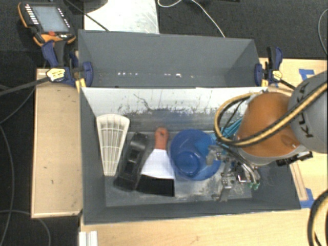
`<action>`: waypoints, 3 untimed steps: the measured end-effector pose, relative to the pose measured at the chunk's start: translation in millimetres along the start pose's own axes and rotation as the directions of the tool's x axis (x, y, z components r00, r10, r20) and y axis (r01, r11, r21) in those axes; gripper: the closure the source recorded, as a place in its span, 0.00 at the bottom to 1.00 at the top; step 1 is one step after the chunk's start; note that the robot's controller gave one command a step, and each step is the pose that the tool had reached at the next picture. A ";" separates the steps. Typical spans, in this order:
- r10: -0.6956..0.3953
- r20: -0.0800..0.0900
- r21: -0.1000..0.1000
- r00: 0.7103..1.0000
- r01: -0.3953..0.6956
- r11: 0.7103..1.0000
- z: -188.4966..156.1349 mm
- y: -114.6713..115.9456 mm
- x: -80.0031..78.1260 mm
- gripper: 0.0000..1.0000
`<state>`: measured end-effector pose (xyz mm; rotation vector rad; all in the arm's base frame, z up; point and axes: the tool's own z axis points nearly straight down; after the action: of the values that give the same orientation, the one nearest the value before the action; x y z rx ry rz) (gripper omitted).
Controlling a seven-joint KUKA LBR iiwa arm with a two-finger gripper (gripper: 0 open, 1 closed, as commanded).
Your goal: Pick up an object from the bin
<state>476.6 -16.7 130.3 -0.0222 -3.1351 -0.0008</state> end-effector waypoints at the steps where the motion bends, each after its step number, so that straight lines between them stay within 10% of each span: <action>1: -0.001 0.008 0.000 1.000 0.001 1.000 -4.1 -0.1 -2.0 0.00; 2: 0.093 0.001 -0.001 0.996 -0.093 0.996 58.6 48.6 -24.0 0.00; 3: -0.277 0.020 0.006 0.961 0.277 0.961 55.1 43.3 -49.0 1.00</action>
Offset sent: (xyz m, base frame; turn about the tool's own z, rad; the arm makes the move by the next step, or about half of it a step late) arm 0.0237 0.0487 -0.0603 0.0953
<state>525.8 25.9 74.9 0.4194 -3.1280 0.0033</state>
